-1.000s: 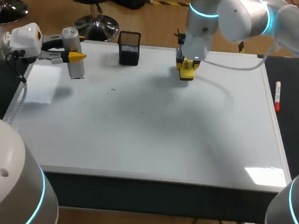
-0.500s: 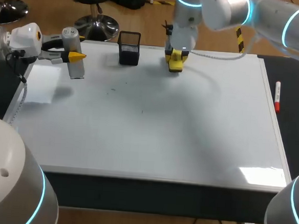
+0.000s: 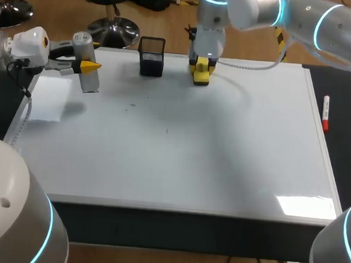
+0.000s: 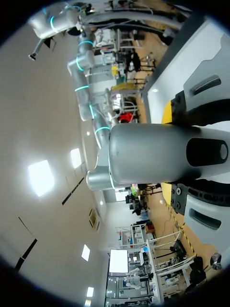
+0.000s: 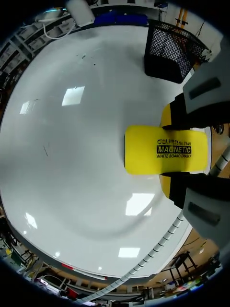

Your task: Pick up the inspection probe, press it on each red-marked spot on the whiteboard one by one, put down the probe, pick up the eraser, and wipe off all the red marks.

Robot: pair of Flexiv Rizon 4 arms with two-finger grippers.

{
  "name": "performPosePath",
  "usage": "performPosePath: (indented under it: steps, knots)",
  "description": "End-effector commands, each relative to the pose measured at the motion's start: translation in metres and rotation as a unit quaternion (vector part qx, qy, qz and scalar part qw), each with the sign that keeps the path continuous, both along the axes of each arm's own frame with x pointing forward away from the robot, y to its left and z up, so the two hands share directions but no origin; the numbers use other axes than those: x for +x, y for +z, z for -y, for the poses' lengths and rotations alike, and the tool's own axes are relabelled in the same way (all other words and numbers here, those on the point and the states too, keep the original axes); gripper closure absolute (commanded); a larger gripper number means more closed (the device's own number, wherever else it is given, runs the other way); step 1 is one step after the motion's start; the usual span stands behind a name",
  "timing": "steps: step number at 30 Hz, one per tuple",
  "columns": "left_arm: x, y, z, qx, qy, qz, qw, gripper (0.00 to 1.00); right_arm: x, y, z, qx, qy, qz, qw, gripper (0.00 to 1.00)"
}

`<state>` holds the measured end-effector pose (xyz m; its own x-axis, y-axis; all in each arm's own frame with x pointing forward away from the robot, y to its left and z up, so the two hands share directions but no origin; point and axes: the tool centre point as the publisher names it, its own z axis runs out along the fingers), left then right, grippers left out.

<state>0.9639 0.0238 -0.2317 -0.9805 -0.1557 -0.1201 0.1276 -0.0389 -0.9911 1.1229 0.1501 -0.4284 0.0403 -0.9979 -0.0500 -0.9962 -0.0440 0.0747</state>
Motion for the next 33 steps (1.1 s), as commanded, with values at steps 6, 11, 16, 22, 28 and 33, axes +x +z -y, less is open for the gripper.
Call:
performPosePath:
  steps: [6, 11, 16, 22, 28, 33]
  knots:
    - [-0.001, 0.001, 0.000, 0.000, 0.001, 0.001, 1.000, 1.00, 0.000, 0.008, 0.002, -0.007, -0.012, 0.004, 1.000, 0.00]
    - [-0.001, 0.001, 0.000, 0.000, 0.001, 0.001, 1.000, 1.00, -0.006, 0.016, 0.011, 0.003, -0.030, 0.019, 0.999, 0.00]
    - [-0.001, 0.001, 0.000, 0.000, 0.001, 0.001, 1.000, 1.00, -0.012, 0.035, 0.028, 0.035, -0.071, 0.039, 0.996, 0.00]
    - [-0.001, 0.001, 0.000, 0.000, 0.001, 0.001, 1.000, 1.00, -0.015, 0.064, 0.048, 0.058, -0.131, 0.070, 0.987, 0.00]
    - [-0.001, 0.001, 0.000, 0.000, 0.001, 0.001, 1.000, 1.00, -0.013, 0.094, 0.069, 0.060, -0.201, 0.085, 0.974, 0.00]
    - [-0.001, 0.001, 0.000, 0.000, 0.001, 0.001, 1.000, 1.00, -0.013, 0.118, 0.084, 0.089, -0.245, 0.086, 0.962, 0.00]
